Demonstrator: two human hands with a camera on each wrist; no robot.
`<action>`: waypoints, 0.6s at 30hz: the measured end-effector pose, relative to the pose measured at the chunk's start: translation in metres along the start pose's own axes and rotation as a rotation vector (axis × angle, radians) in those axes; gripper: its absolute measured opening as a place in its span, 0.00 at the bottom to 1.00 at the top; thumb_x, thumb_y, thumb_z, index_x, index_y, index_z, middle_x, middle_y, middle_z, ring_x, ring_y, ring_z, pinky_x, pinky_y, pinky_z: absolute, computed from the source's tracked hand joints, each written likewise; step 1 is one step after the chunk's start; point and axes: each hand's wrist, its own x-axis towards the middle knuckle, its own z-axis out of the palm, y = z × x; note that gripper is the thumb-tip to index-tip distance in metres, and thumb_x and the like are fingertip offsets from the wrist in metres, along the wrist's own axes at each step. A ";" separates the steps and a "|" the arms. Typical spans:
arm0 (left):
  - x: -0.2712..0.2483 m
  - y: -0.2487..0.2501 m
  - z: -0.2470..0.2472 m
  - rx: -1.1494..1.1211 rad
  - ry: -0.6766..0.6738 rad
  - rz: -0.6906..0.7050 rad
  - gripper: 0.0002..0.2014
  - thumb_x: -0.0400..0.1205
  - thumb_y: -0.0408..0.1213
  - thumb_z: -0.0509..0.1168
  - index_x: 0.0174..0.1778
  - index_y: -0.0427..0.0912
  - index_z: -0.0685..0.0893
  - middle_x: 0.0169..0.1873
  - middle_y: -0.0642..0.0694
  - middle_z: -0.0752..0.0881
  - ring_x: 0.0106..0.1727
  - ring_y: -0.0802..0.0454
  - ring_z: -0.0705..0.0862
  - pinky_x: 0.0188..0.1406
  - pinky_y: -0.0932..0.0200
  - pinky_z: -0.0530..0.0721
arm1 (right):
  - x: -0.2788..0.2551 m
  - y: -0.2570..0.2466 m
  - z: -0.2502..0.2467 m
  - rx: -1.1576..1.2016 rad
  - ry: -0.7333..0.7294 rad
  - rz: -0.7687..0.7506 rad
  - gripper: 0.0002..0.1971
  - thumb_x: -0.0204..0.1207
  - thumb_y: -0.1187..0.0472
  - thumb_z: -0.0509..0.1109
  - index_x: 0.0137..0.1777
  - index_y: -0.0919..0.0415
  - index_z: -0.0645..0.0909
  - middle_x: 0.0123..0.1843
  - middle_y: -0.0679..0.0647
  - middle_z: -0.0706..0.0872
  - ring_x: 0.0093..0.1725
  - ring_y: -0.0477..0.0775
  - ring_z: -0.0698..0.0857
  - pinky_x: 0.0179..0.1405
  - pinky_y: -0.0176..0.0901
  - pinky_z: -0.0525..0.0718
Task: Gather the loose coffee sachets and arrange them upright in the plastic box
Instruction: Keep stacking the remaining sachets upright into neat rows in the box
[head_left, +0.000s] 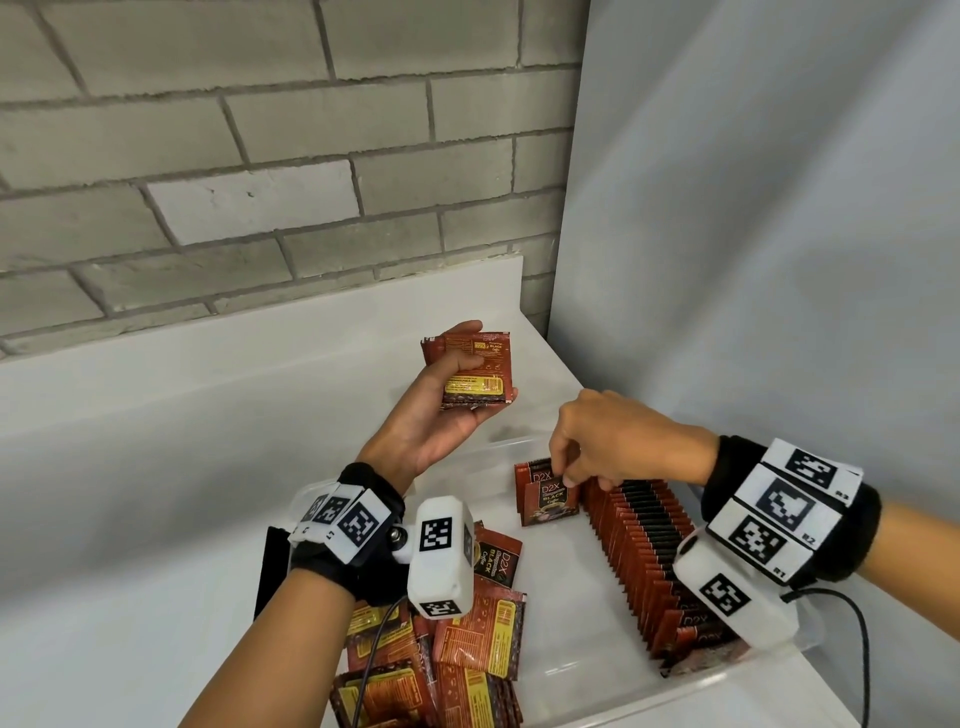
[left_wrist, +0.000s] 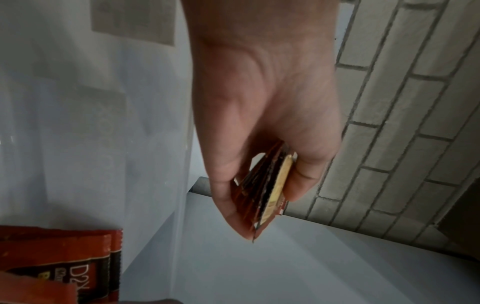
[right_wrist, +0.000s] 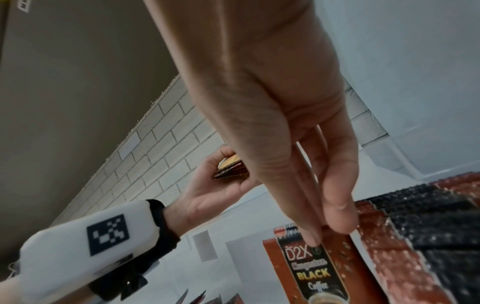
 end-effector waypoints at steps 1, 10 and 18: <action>0.000 0.000 0.000 0.005 -0.005 0.000 0.15 0.81 0.25 0.58 0.55 0.47 0.83 0.46 0.43 0.87 0.44 0.48 0.87 0.46 0.50 0.88 | 0.000 0.001 0.000 0.005 0.002 0.002 0.04 0.73 0.60 0.76 0.47 0.57 0.90 0.15 0.41 0.76 0.20 0.45 0.80 0.42 0.37 0.84; 0.000 0.000 0.000 0.053 -0.050 0.007 0.20 0.72 0.25 0.65 0.57 0.49 0.82 0.51 0.42 0.88 0.52 0.45 0.88 0.50 0.50 0.88 | 0.004 0.013 -0.009 0.276 -0.016 0.021 0.06 0.70 0.59 0.79 0.45 0.56 0.88 0.39 0.56 0.92 0.28 0.49 0.88 0.28 0.33 0.81; -0.003 0.000 0.000 0.108 -0.162 0.004 0.24 0.72 0.18 0.67 0.59 0.48 0.80 0.53 0.41 0.88 0.54 0.43 0.88 0.51 0.51 0.89 | 0.004 0.006 -0.017 0.761 0.168 -0.026 0.17 0.70 0.55 0.78 0.56 0.59 0.80 0.45 0.53 0.88 0.30 0.46 0.86 0.22 0.33 0.80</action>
